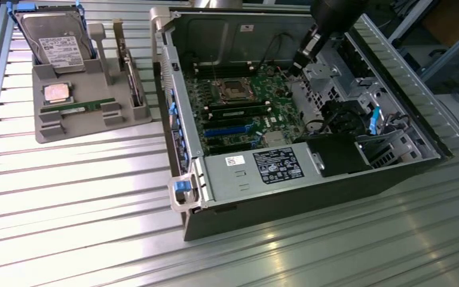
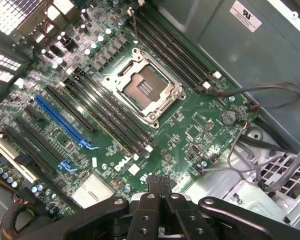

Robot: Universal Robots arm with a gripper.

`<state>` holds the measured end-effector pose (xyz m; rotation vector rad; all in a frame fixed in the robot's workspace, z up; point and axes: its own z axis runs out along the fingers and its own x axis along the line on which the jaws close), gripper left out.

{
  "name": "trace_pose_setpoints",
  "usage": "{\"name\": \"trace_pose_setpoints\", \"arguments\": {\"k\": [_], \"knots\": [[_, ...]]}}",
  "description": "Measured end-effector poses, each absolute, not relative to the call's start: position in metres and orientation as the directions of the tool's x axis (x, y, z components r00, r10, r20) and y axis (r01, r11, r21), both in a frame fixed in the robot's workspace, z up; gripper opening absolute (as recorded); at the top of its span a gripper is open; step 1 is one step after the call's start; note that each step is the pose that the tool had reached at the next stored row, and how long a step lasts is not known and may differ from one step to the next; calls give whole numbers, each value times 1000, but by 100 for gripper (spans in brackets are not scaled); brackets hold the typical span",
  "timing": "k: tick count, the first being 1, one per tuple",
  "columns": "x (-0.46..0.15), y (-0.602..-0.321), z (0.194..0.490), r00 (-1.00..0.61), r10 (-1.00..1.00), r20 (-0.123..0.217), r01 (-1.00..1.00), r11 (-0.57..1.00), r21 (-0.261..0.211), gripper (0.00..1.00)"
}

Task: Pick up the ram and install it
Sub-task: 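Press down the ram until it locks into place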

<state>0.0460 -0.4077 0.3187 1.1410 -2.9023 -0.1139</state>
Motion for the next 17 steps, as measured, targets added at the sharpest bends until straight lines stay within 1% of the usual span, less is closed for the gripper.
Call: {"name": "trace_pose_setpoints", "arguments": {"k": [8, 17], "knots": [[46, -408, 319, -837, -547, -7, -546, 834, 76, 11], [46, -408, 319, -904, -428, -7, -427, 901, 76, 11]]}}
